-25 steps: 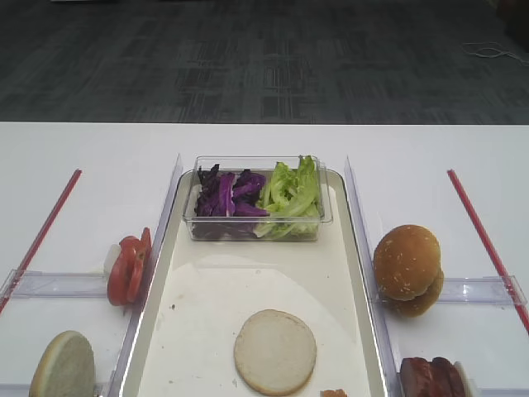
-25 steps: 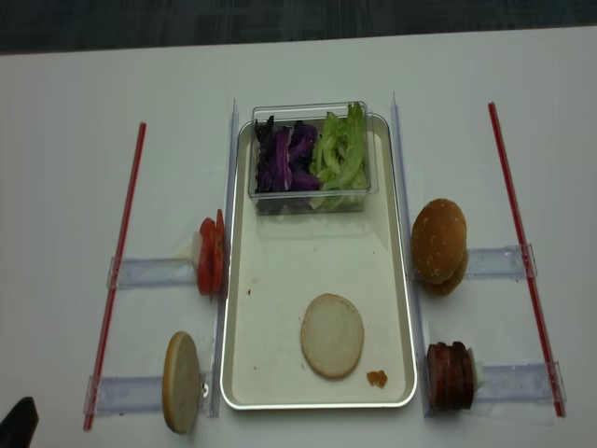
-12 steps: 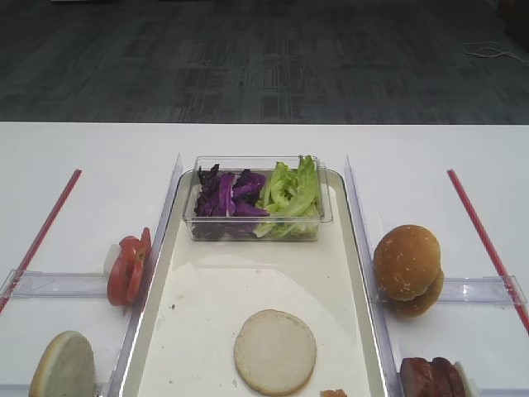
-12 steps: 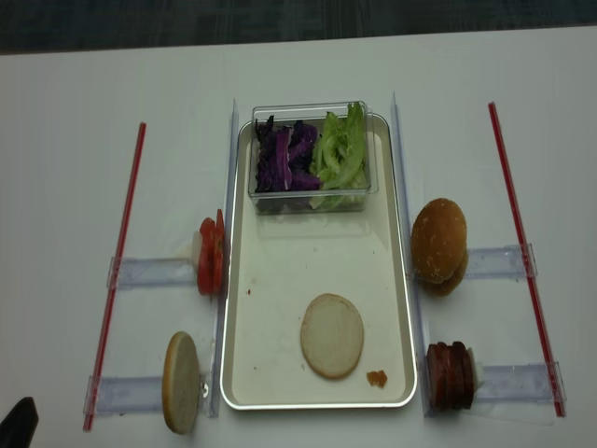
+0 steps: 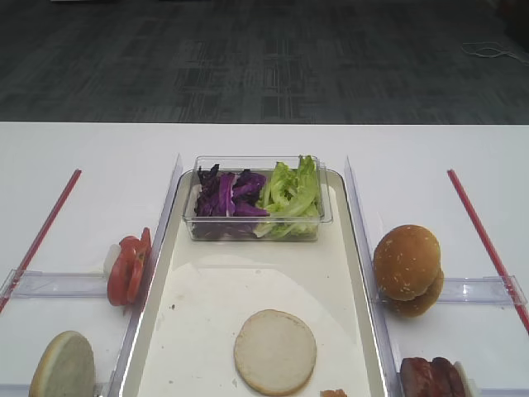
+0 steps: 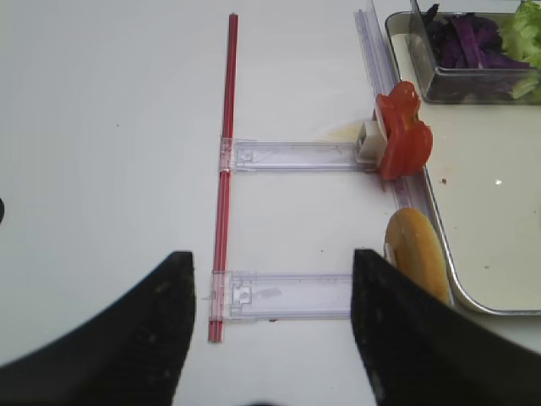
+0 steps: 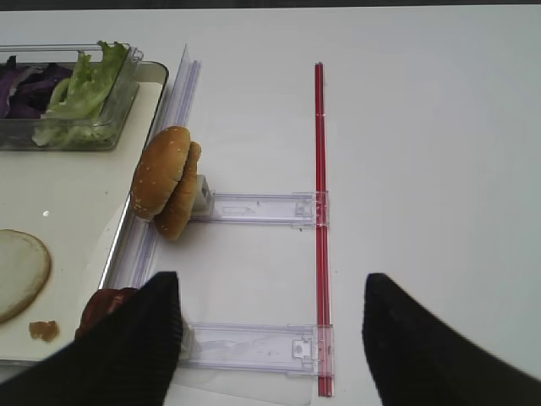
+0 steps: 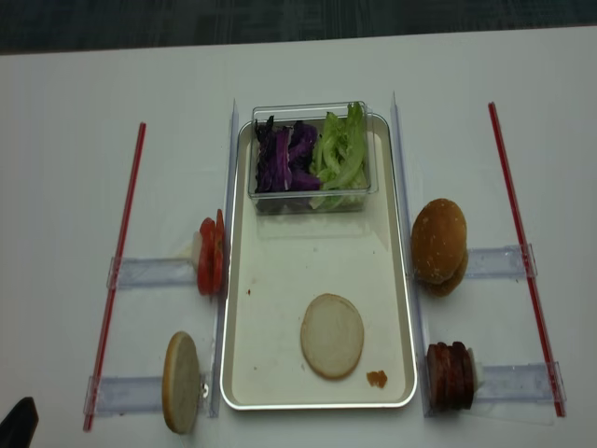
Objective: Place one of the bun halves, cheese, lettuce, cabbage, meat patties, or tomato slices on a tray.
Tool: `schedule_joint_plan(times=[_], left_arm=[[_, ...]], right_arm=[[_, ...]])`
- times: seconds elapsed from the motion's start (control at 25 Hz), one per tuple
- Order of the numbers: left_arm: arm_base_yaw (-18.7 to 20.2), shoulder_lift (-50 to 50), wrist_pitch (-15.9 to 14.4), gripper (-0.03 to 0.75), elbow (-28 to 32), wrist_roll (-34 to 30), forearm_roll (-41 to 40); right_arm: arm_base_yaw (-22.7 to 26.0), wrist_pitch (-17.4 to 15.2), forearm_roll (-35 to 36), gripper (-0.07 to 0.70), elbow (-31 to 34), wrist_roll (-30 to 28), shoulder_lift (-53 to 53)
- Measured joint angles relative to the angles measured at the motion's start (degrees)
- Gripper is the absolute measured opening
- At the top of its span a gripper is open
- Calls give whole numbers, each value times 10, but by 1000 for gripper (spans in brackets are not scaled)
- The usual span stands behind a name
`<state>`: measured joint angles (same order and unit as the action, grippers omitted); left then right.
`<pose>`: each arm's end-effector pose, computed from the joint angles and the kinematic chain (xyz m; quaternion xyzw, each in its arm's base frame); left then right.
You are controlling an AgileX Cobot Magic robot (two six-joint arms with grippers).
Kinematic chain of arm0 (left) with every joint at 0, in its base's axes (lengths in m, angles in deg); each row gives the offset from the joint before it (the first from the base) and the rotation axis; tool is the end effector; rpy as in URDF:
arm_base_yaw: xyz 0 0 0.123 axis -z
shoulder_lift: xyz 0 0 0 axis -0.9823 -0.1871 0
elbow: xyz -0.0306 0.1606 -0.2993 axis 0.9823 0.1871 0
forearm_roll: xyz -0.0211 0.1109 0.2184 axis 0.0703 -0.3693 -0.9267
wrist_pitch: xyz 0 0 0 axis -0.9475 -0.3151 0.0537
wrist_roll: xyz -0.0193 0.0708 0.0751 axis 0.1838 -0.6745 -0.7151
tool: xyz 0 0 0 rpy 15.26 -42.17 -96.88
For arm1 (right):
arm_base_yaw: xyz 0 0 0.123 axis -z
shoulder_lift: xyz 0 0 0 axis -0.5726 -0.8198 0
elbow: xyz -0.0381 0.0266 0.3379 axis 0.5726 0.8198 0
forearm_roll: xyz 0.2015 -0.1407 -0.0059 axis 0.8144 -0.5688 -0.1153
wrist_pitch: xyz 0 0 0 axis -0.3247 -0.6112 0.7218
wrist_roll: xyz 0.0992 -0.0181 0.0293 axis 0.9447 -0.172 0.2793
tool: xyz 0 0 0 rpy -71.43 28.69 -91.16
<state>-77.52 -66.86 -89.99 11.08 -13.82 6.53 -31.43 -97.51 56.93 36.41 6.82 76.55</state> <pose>-0.0618 0.0047 0.2539 -0.0407 0.8797 -0.0205 0.4734 -0.0571 0.0205 0.2581 -0.0131 0.8650 0.0553 0.4985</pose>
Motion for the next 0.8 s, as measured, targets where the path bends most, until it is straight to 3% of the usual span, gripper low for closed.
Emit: schedule_joint_plan(times=[0.8], left_arm=[[0, 0, 0, 420, 0, 0, 0]], right_arm=[[0, 0, 0, 468, 0, 0, 0]])
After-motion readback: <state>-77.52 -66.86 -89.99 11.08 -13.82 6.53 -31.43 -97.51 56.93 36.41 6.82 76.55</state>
